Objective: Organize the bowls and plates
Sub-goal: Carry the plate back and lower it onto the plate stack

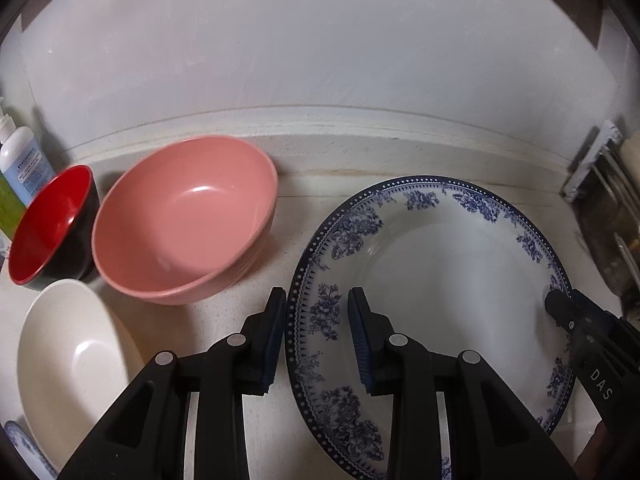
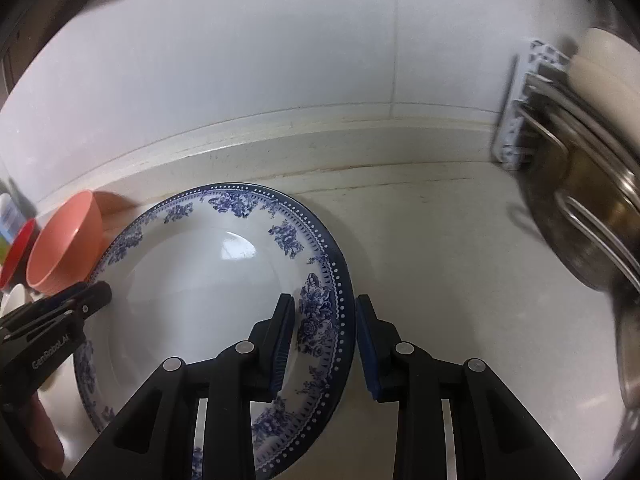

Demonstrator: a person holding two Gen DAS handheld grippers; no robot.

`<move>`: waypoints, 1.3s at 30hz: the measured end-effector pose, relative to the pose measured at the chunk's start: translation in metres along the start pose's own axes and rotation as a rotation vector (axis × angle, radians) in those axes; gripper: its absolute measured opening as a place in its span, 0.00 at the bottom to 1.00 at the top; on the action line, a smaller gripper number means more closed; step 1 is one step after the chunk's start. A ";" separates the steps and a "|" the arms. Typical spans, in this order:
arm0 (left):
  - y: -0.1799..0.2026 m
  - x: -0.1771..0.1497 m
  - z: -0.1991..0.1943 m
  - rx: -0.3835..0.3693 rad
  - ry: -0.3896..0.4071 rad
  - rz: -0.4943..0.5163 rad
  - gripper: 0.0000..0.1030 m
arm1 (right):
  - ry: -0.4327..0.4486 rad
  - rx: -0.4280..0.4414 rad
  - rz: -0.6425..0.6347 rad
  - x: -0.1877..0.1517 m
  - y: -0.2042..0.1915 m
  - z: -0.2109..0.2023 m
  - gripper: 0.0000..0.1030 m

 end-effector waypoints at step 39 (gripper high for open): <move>-0.200 -0.074 -0.200 0.077 0.194 -0.146 0.31 | 0.123 0.090 -0.080 -0.062 -0.165 -0.171 0.31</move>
Point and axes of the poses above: each gripper's, at about its wrist camera, not at the fingertips, and z roughly the way its jaws point, y to its right, x to its top, the point moved 6 cm from there along z, roughly the way its jaws point, and after that the axes turned 4 degrees about z, right-handed, at the moved point
